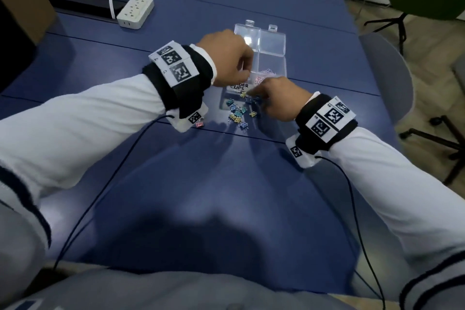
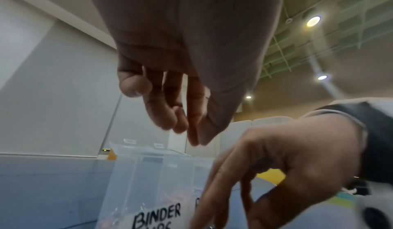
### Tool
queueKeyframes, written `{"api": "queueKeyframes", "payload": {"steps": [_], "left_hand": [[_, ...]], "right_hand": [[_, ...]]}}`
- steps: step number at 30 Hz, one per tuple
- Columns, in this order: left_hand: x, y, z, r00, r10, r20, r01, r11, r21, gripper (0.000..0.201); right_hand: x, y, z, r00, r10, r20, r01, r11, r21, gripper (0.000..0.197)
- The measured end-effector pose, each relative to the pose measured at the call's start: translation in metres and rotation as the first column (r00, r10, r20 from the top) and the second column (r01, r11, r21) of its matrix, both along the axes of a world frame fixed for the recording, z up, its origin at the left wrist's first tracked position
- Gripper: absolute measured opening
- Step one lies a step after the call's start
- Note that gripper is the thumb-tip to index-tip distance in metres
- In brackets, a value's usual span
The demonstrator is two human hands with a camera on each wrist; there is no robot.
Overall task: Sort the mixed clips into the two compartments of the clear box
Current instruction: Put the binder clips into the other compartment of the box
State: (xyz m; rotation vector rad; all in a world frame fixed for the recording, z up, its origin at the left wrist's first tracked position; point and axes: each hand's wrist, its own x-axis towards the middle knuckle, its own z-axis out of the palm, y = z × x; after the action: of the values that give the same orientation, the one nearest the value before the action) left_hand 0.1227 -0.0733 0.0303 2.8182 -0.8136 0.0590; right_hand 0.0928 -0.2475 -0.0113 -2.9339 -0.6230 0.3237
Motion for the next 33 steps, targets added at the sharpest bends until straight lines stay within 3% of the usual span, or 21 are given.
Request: {"api": "queueKeyframes", "payload": {"steps": [4,10,20,27,31,33], "left_hand": [[-0.008,0.005,-0.012,0.988,-0.021,-0.152,0.053,0.976,0.21,0.017],[-0.003,0.0,-0.035,0.966,-0.085,-0.243,0.164,0.931,0.325,0.054],[-0.001,-0.002,-0.053,0.96,-0.157,-0.232,0.23,0.914,0.333,0.051],[-0.001,0.011,-0.054,0.95,-0.188,-0.251,0.246,0.943,0.224,0.039],[-0.004,0.011,-0.053,0.939,-0.213,-0.271,0.269,0.945,0.187,0.049],[-0.005,0.009,-0.051,0.933,-0.232,-0.273,0.29,0.937,0.195,0.044]], "right_hand": [[-0.005,0.008,-0.006,0.998,0.062,-0.026,-0.062,0.998,-0.012,0.036],[-0.018,-0.001,-0.009,0.999,0.047,-0.019,-0.044,0.992,0.119,0.032],[-0.025,-0.019,-0.01,0.999,-0.027,0.039,0.019,0.98,0.198,0.024],[-0.027,-0.02,-0.011,0.996,0.053,-0.074,-0.049,0.997,0.056,0.054],[-0.026,-0.016,-0.013,0.995,0.087,-0.043,-0.085,0.995,0.044,0.043],[-0.025,-0.014,-0.014,0.995,0.095,-0.021,-0.095,0.995,0.035,0.039]]}}
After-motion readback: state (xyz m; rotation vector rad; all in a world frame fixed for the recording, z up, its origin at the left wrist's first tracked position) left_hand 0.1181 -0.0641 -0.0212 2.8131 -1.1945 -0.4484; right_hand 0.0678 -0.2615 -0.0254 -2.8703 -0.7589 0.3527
